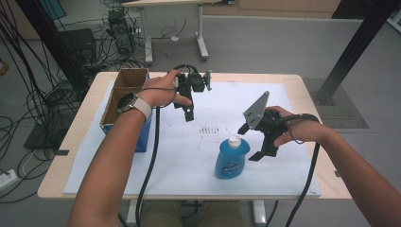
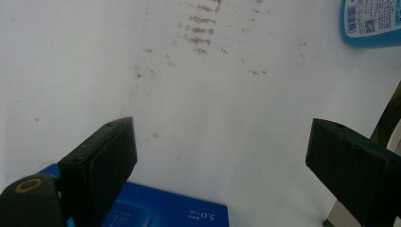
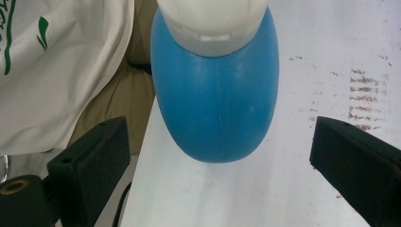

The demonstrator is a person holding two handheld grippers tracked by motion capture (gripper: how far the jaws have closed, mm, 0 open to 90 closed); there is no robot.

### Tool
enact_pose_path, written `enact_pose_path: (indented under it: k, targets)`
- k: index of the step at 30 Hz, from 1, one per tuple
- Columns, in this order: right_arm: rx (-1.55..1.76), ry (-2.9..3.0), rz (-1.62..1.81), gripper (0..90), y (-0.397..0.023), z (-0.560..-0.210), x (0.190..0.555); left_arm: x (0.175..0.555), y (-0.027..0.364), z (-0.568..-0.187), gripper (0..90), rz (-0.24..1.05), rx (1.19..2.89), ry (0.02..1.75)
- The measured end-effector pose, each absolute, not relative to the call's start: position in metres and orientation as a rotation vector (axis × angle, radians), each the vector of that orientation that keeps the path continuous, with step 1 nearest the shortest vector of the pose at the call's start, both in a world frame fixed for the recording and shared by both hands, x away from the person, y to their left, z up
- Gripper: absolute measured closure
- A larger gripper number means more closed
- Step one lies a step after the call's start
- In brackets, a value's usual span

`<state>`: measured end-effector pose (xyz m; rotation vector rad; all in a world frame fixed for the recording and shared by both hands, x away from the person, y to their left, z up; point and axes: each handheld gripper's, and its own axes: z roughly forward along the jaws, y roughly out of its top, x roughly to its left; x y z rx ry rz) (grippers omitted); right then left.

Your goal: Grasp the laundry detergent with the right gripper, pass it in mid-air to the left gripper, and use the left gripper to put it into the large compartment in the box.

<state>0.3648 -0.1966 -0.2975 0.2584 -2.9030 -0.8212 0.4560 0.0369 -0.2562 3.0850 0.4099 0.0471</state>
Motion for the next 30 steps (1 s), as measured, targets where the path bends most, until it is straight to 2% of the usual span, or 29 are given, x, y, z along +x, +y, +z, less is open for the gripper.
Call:
enact_pose_path:
  k: [30]
  targets:
    - [0.254, -2.904, -0.832, 5.6, -0.198, -0.2971, 0.3653, 0.4559, 0.0352, -0.2572, 9.9, 0.051, 3.086, 0.405]
